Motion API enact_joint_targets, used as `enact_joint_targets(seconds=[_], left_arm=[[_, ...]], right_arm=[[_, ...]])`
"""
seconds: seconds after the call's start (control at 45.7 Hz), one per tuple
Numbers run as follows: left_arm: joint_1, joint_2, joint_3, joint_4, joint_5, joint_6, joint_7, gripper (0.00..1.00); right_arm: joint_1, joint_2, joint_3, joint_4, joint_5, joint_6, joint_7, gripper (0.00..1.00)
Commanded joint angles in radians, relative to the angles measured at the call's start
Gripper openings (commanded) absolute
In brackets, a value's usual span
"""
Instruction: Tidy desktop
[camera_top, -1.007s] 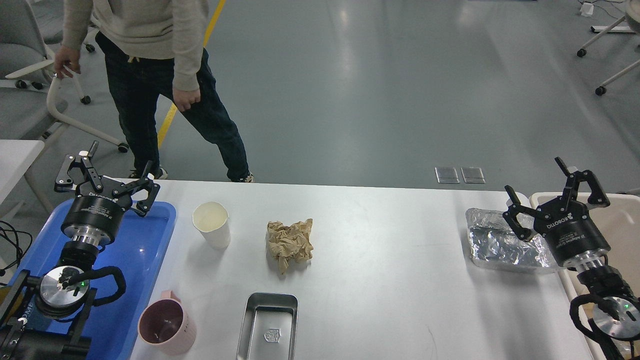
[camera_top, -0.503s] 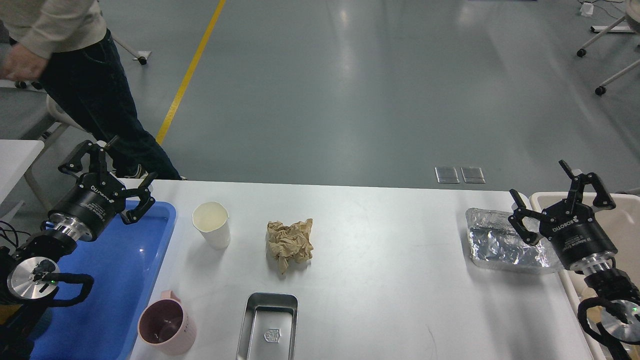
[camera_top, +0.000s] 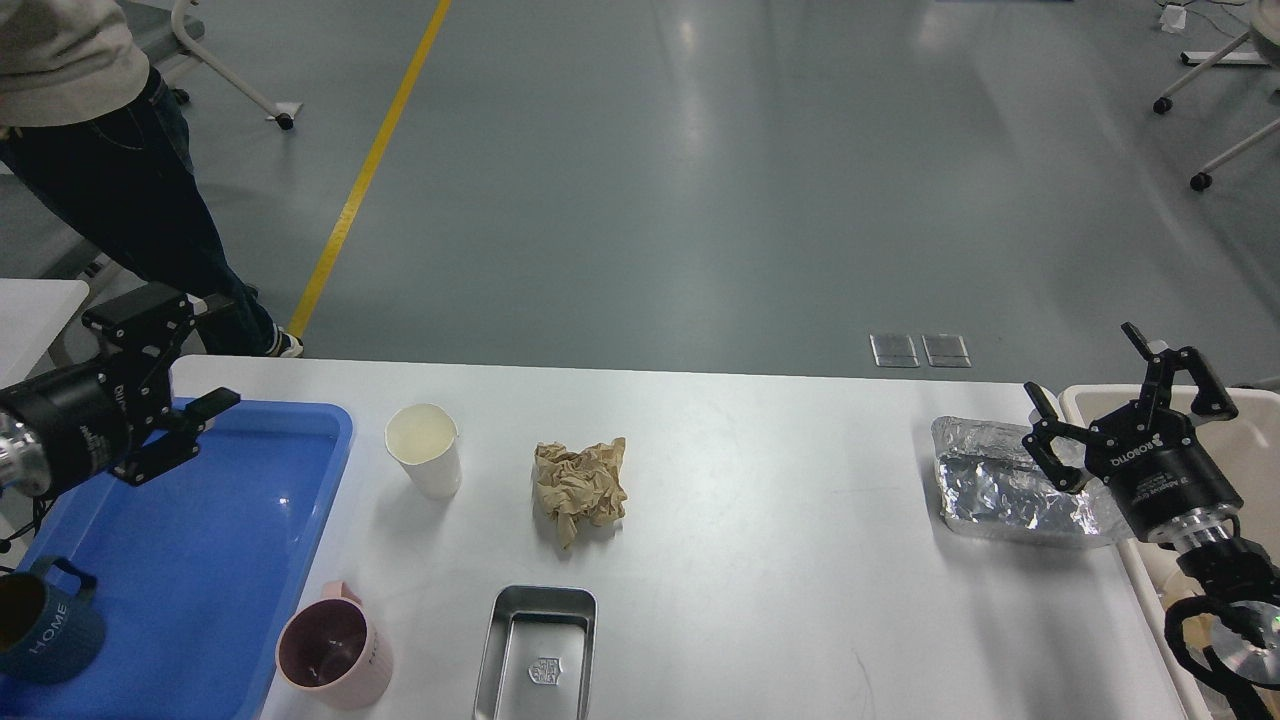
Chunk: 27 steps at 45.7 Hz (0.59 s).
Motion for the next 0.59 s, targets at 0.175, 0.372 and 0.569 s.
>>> enact_joint_targets(seconds=[0.175, 0.372, 0.569], left_arm=[[0.02, 0.186, 0.027, -0.068, 0.094, -0.007, -0.041, 0.96], [0.04, 0.237, 0.029, -0.088, 0.143, -0.058, -0.063, 0.96], [0.049, 0.291, 0.055, -0.112, 0.147, -0.084, -0.066, 0.96]], right_arm=[[0.003, -0.001, -0.001, -0.001, -0.049, -0.002, 0.0, 1.0], [0.002, -0.023, -0.001, 0.0, -0.05, 0.0, 0.0, 1.0], [0.002, -0.024, -0.001, 0.0, -0.05, 0.0, -0.001, 1.0]])
